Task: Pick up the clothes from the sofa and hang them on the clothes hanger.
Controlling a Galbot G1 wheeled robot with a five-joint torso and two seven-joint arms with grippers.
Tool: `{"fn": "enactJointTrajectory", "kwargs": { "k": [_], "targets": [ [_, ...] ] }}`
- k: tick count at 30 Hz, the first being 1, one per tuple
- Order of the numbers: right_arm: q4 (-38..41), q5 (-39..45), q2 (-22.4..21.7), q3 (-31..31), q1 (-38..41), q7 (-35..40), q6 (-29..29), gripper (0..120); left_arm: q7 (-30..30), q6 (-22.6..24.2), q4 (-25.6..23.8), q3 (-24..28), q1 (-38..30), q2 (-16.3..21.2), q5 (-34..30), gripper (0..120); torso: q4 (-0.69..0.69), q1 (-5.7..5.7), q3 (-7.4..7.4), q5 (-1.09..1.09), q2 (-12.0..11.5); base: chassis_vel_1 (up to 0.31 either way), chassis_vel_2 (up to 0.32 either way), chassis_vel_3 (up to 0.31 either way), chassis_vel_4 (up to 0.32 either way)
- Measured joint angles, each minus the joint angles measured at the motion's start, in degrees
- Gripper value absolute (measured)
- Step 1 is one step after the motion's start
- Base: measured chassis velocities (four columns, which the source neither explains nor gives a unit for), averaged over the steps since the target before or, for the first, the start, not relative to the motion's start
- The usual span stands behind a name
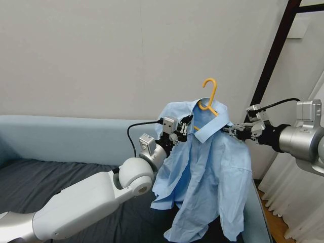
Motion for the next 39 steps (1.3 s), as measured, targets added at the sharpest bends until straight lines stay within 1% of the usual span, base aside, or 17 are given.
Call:
{"fn": "enactJointTrajectory", "kwargs": {
  "k": [3,6,9,12,14,15,17,18,21,22,26,27,31,32,33,34,39],
  "targets": [
    [0.0,-0.4,0.1,0.5,-0.8,-0.1,0.1,7,-2.0,2.6,-1.0,-0.6,0.4,0.7,0.1,3,0.0,0.0,0.0,-0.01,0.0,0.0,0.0,0.0,0.0],
    [0.0,-1.4,0.5,1.3,-2.3,-0.1,0.3,7,-3.5,6.1,-3.7,-1.9,2.1,3.1,0.6,17,0.0,0.0,0.0,0.0,0.0,0.0,0.0,0.0,0.0],
    [-0.2,-2.0,1.0,1.5,-2.7,0.0,0.4,7,-3.8,6.6,-5.7,-2.7,3.8,5.2,1.3,25,0.0,0.0,0.0,-0.01,0.0,0.0,0.0,0.0,0.0],
    [-0.8,-3.7,2.1,1.9,-3.1,0.4,0.4,7,-3.9,6.4,-10.2,-5.2,8.3,9.1,2.1,40,0.0,0.0,0.0,-0.01,0.0,0.0,0.0,0.0,0.0],
    [-1.1,-4.0,2.4,2.0,-3.1,0.6,0.4,7,-4.1,6.2,-11.5,-6.1,9.8,10.3,2.4,43,0.0,0.0,0.0,-0.01,0.0,0.0,0.0,0.0,0.0],
    [-1.8,-4.3,2.9,2.2,-3.0,0.9,0.4,7,-4.1,5.2,-14.1,-7.7,13.4,12.5,3.6,51,0.0,0.0,0.0,0.0,0.0,0.0,0.0,0.0,0.0],
    [-2.1,-4.3,3.1,2.3,-2.8,1.0,0.4,7,-4.1,4.8,-15.1,-8.4,15.0,13.4,4.4,52,0.0,0.0,0.0,0.01,0.0,0.0,0.0,0.0,0.0],
    [-2.7,-4.3,3.4,2.3,-2.1,1.1,0.3,7,-4.1,3.9,-16.9,-10.3,18.5,15.2,5.9,57,0.0,0.0,0.0,0.0,0.0,0.0,0.0,0.0,0.0],
    [-5.6,-1.6,3.8,1.3,4.0,2.0,-1.1,7,-4.1,2.5,-22.1,-22.5,35.2,17.4,11.3,72,0.01,-0.01,-0.01,0.01,0.0,0.0,0.0,0.0,0.0],
    [-5.6,-1.6,3.8,1.3,4.0,2.0,-1.1,7,-4.1,2.5,-22.1,-22.5,35.2,17.4,11.3,72,0.01,-0.01,-0.01,0.01,0.0,0.0,0.0,0.0,0.0],
    [-8.2,3.1,2.9,-0.9,11.6,2.9,-3.3,7,-3.1,0.6,-23.0,-33.9,53.9,13.1,16.9,90,0.01,-0.01,-0.01,-0.02,0.0,0.0,0.0,0.0,0.0],
    [-8.2,3.1,2.9,-0.9,11.6,2.9,-3.3,7,-3.1,0.6,-23.0,-33.9,53.9,13.1,16.9,90,0.01,-0.01,-0.01,-0.02,0.0,0.0,0.0,0.0,0.0],
    [-8.7,4.6,2.2,-1.1,13.2,4.2,-5.1,7,-0.4,-2.2,-21.6,-41.4,64.5,7.4,21.0,99,-0.01,-0.01,-0.01,-0.01,0.0,0.0,0.0,0.0,0.0],
    [-8.7,4.8,1.8,-0.7,12.7,5.2,-5.8,7,1.5,-4.4,-20.4,-44.9,69.4,3.9,23.6,100,-0.02,-0.01,-0.01,0.01,0.0,0.0,0.0,0.0,0.0],
    [-8.8,4.8,1.7,-0.5,12.4,5.6,-5.9,7,2.5,-5.8,-19.4,-46.5,72.1,2.0,25.2,100,-0.01,-0.01,-0.01,0.01,0.0,0.0,0.0,0.0,0.0],
    [-8.8,4.8,1.7,-0.5,12.4,5.6,-5.9,7,2.5,-5.8,-19.4,-46.5,72.1,2.0,25.2,100,-0.01,-0.01,-0.01,0.01,0.0,0.0,0.0,0.0,0.0],
    [-9.8,1.8,3.5,0.0,10.4,5.9,-6.0,7,6.4,-13.0,-15.4,-50.3,84.0,-7.5,33.1,100,0.0,-0.01,-0.01,0.0,0.0,0.0,0.0,0.0,0.0]
  ]
}}
